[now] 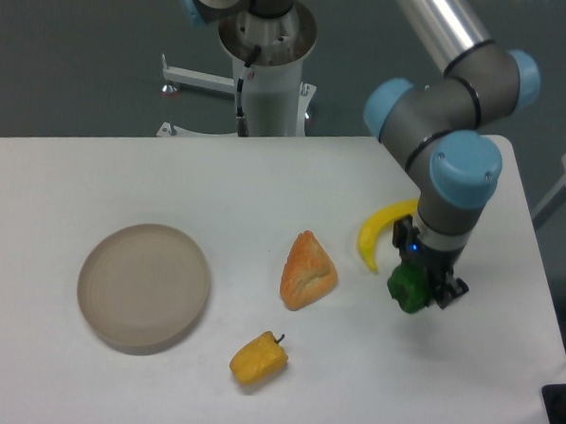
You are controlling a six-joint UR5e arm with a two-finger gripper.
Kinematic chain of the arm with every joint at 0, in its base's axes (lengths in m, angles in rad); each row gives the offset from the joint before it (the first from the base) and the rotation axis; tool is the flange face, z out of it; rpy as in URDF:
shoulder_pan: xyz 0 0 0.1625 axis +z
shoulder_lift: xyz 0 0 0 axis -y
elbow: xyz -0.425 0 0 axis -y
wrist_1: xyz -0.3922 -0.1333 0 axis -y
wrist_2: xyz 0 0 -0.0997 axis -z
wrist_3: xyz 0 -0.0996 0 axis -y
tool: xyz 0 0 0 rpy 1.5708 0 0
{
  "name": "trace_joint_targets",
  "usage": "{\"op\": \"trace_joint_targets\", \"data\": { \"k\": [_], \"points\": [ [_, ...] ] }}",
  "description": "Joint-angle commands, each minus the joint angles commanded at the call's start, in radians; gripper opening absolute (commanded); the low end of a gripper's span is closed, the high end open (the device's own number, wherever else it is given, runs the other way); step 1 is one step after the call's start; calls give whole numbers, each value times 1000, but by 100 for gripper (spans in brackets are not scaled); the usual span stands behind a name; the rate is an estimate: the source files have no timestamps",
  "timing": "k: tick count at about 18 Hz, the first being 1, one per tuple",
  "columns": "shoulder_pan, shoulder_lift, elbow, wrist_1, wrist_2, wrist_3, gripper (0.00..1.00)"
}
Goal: Place the green pepper on the table
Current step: 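Carry the green pepper in the gripper and lower it toward the table, then open the gripper to release the green pepper onto the table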
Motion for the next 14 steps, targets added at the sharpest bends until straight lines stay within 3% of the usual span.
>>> {"op": "trace_joint_targets", "data": {
  "k": [3,8,10,13,14],
  "points": [
    [-6,-31,-9,45,5,-31,34],
    [-14,-23,-73,45,2,-29,47],
    [-15,-23,-80,45,-18,-28,64],
    [-14,-26,-74,45,-49,-17,100],
    [-12,-25,-68,45,-51,-17,100]
  ]
}}
